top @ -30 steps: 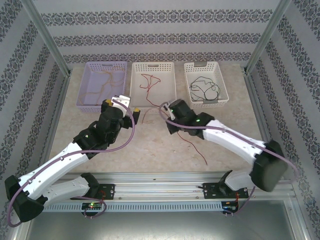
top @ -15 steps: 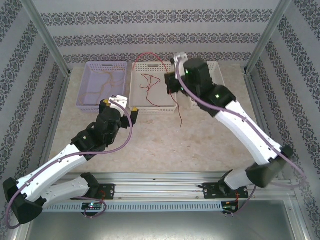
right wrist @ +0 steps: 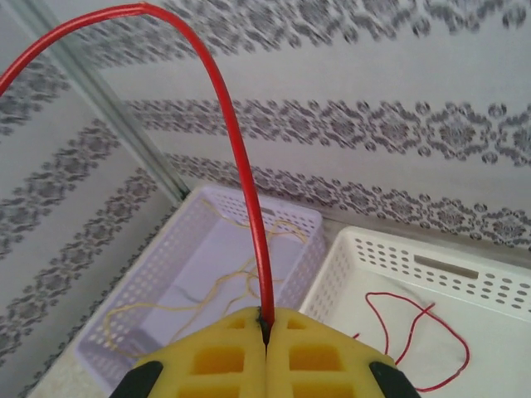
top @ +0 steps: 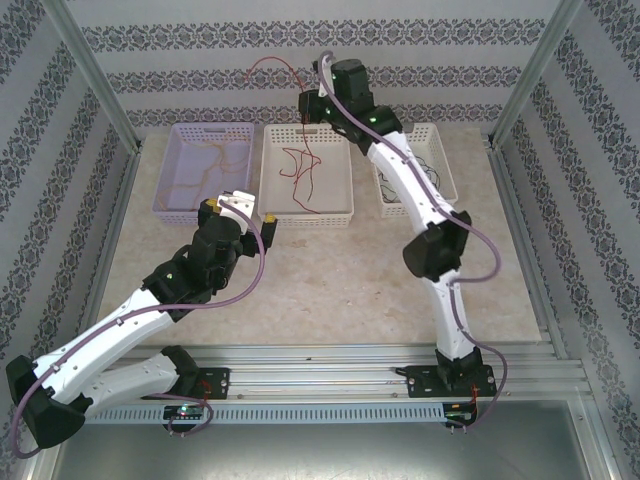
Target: Untangle the cables
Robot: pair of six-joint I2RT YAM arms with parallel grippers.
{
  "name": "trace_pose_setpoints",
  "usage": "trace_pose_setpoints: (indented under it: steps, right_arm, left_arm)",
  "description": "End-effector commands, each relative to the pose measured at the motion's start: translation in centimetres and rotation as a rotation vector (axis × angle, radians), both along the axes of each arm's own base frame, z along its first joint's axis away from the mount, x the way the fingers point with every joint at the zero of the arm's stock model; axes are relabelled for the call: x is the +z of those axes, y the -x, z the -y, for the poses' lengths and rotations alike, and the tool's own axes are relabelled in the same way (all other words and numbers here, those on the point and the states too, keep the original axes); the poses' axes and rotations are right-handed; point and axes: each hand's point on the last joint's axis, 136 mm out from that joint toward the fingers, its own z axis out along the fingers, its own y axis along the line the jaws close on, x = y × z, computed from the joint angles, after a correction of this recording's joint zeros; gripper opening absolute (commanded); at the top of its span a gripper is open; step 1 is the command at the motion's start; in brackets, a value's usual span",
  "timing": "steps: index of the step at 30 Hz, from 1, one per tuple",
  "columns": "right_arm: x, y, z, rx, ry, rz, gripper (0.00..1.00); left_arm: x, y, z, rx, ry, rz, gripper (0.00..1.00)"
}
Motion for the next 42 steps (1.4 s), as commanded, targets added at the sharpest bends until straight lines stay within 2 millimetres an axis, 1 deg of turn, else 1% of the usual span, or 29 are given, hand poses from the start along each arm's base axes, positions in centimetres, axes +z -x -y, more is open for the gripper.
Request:
trace_pose_setpoints:
  steps: [1, 2, 5, 7, 9, 10, 11, 13, 15, 17, 18, 19, 20, 22, 24, 26, 27, 29, 31, 33, 35, 36, 38, 40, 41, 42]
  right_arm:
    - [-5.7, -1.0, 0.5, -0.024, 0.017, -0.16, 0.0]
    - [-7.7, -1.1, 0.5, -0.026, 0.033, -0.196, 0.0]
    - [-13.0, -0.9, 0.6, -0.053, 0.101, -0.26, 0.0]
    - [-15.7, -0.7, 1.2, -0.086, 0.142, -0.291, 0.0]
    - [-17.3, -0.3, 1.6, -0.093, 0.172, -0.318, 0.0]
    - [-17.8, 0.0, 1.9, -0.102, 0.193, -0.327, 0.03]
    - [-17.8, 0.3, 2.0, -0.102, 0.208, -0.327, 0.1]
    - [-17.0, 0.8, 2.5, -0.118, 0.236, -0.307, 0.29]
    - [-15.1, 1.2, 2.8, -0.119, 0.233, -0.272, 0.41]
    - [-12.1, 1.7, 3.1, -0.123, 0.215, -0.225, 0.57]
    - [-10.8, 2.0, 3.4, -0.126, 0.209, -0.205, 0.62]
    - [-9.3, 2.4, 3.7, -0.126, 0.202, -0.181, 0.74]
    - [-7.9, 3.0, 3.9, -0.128, 0.198, -0.155, 0.96]
    - [-5.5, 4.2, 4.9, -0.14, 0.192, -0.113, 0.98]
    - [-2.9, 6.0, 5.7, -0.142, 0.173, -0.061, 0.98]
    - [-1.0, 8.6, 6.6, -0.122, 0.167, 0.006, 0.98]
    - [-0.4, 9.7, 7.2, -0.123, 0.175, 0.039, 0.98]
    - [0.4, 12.1, 9.3, -0.138, 0.19, 0.103, 0.98]
    - [0.0, 14.3, 12.2, -0.17, 0.214, 0.136, 0.98]
    - [-1.2, 16.1, 15.8, -0.238, 0.248, 0.168, 0.98]
    - [-3.2, 17.8, 20.3, -0.364, 0.321, 0.196, 0.98]
    - [-4.5, 18.4, 22.0, -0.404, 0.357, 0.201, 0.98]
    - [-7.2, 19.9, 25.9, -0.509, 0.399, 0.182, 0.98]
    - [-10.0, 21.0, 30.0, -0.653, 0.385, 0.124, 0.98]
    - [-11.7, 21.5, 31.5, -0.688, 0.373, 0.108, 0.98]
    - [-12.9, 21.7, 32.2, -0.705, 0.365, 0.12, 0.98]
  left_arm:
    - [0.8, -0.2, -0.7, 0.027, 0.002, 0.038, 1.0]
    - [0.8, -0.2, -0.7, 0.026, 0.001, 0.038, 1.0]
    - [0.8, -0.2, -0.7, 0.024, 0.001, 0.039, 1.0]
    - [0.8, -0.2, -0.6, 0.022, 0.004, 0.038, 1.0]
    - [0.7, -0.2, -0.5, 0.019, 0.002, 0.033, 1.0]
    - [0.6, -0.2, -0.5, 0.017, 0.001, 0.031, 1.0]
    - [0.6, -0.3, -0.4, 0.015, 0.002, 0.03, 1.0]
    - [0.5, -0.3, -0.4, 0.014, 0.002, 0.027, 1.0]
    - [0.5, -0.3, -0.3, 0.012, 0.003, 0.026, 1.0]
    - [0.3, -0.4, -0.2, 0.01, -0.003, 0.021, 1.0]
    - [0.2, -0.4, -0.2, 0.009, -0.004, 0.018, 1.0]
    - [0.1, -0.4, -0.2, 0.01, -0.007, 0.015, 1.0]
    - [0.0, -0.4, -0.2, 0.01, -0.008, 0.013, 1.0]
    - [-0.1, -0.5, -0.1, 0.009, -0.011, 0.011, 1.0]
    - [-0.3, -0.6, -0.3, 0.022, -0.015, 0.014, 1.0]
    - [-0.6, -0.7, -0.5, 0.034, -0.021, 0.021, 1.0]
    - [-0.9, -0.8, -0.5, 0.042, -0.029, 0.022, 1.0]
    - [-1.5, -1.1, -0.7, 0.07, -0.047, 0.006, 1.0]
    - [-1.7, -1.5, -1.3, 0.124, -0.051, -0.002, 1.0]
    - [-1.7, -1.8, -1.8, 0.16, -0.063, 0.005, 1.0]
    - [-1.9, -2.2, -2.8, 0.221, -0.086, 0.024, 1.0]
    - [-2.3, -2.5, -3.2, 0.24, -0.096, 0.022, 1.0]
    - [-4.2, -3.2, -3.6, 0.238, -0.102, -0.038, 1.0]
    - [-6.3, -3.9, -4.0, 0.251, -0.121, -0.09, 1.0]
    - [-7.4, -4.2, -4.4, 0.272, -0.135, -0.108, 1.0]
    - [-8.2, -4.5, -4.9, 0.29, -0.138, -0.122, 1.0]
